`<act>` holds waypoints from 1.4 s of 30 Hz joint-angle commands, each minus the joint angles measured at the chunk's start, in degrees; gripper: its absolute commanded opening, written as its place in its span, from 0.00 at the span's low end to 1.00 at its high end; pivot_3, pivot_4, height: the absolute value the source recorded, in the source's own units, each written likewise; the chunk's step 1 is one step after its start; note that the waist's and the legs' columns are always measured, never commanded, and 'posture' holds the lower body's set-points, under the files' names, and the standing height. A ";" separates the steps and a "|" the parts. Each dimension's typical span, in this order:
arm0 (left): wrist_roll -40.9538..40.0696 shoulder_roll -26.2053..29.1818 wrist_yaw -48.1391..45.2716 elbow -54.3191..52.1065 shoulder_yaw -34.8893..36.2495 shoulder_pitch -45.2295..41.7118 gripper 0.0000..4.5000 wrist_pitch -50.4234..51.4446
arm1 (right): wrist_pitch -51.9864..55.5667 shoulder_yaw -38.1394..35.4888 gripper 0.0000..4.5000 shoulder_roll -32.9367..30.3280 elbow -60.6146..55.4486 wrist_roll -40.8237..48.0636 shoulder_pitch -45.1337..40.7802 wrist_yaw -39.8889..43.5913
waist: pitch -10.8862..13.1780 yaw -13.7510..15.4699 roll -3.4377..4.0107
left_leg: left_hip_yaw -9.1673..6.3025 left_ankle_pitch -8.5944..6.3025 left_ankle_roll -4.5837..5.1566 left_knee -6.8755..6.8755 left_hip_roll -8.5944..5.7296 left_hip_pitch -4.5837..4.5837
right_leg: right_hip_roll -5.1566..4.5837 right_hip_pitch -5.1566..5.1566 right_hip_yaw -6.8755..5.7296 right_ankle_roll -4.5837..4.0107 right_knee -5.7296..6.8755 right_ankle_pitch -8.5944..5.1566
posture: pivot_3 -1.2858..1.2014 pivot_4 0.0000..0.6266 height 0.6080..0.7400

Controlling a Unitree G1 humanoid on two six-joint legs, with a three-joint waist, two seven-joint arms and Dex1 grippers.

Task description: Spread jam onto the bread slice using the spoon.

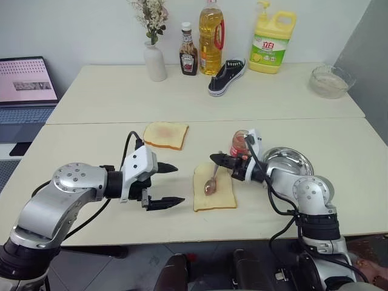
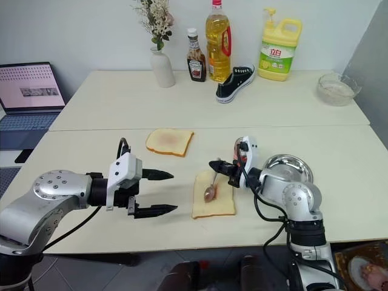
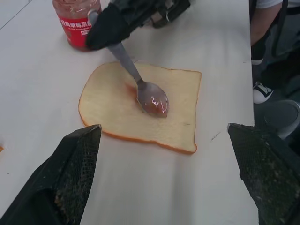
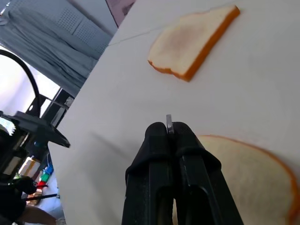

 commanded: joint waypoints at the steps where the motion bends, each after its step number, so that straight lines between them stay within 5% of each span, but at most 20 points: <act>1: 0.12 0.70 -0.01 -0.99 0.76 -0.40 1.00 -0.95 | -1.63 0.99 0.00 -3.11 -0.86 -3.21 0.41 1.90 | 0.00 0.00 0.00 | 0.00 0.00 0.00 0.00 0.00 0.00 | 0.00 0.01 -0.01 0.00 0.00 0.00 | 0.52 0.24 1.00; 12: 0.72 0.21 -0.20 -0.20 0.01 -1.26 1.00 -1.67 | 1.23 -5.40 0.00 -10.27 -2.42 -0.04 -1.96 3.00 | -0.03 0.20 -0.05 | -0.01 0.00 0.00 0.03 -0.06 0.02 | -0.04 0.09 -0.02 0.01 -0.04 0.00 | 0.52 0.24 1.00; 25: 1.13 -0.21 -0.12 0.00 -0.37 -1.82 1.00 -2.21 | 1.97 -5.27 0.00 2.25 2.58 0.55 -6.93 -1.66 | -0.02 -0.02 -0.03 | -0.03 0.00 0.00 0.01 0.01 0.01 | 0.06 0.03 -0.03 -0.01 0.01 0.01 | 0.52 0.24 1.00; 31: 1.01 0.22 -0.24 -0.45 0.10 -1.21 1.00 -2.12 | -0.32 -0.19 0.00 -2.92 1.95 -5.53 -2.94 1.89 | -0.02 0.14 -0.03 | 0.00 0.00 0.00 0.01 -0.03 0.00 | 0.01 0.03 0.01 -0.01 -0.02 0.02 | 0.52 0.24 1.00; 42: 1.72 -0.73 -0.49 0.79 -1.52 -2.83 1.00 -3.00 | -1.06 -8.70 0.00 -6.53 2.07 -3.48 -3.79 -0.08 | -0.03 0.27 -0.06 | -0.01 0.00 0.00 0.03 -0.05 0.03 | -0.01 0.09 -0.01 0.00 -0.02 0.02 | 0.52 0.24 1.00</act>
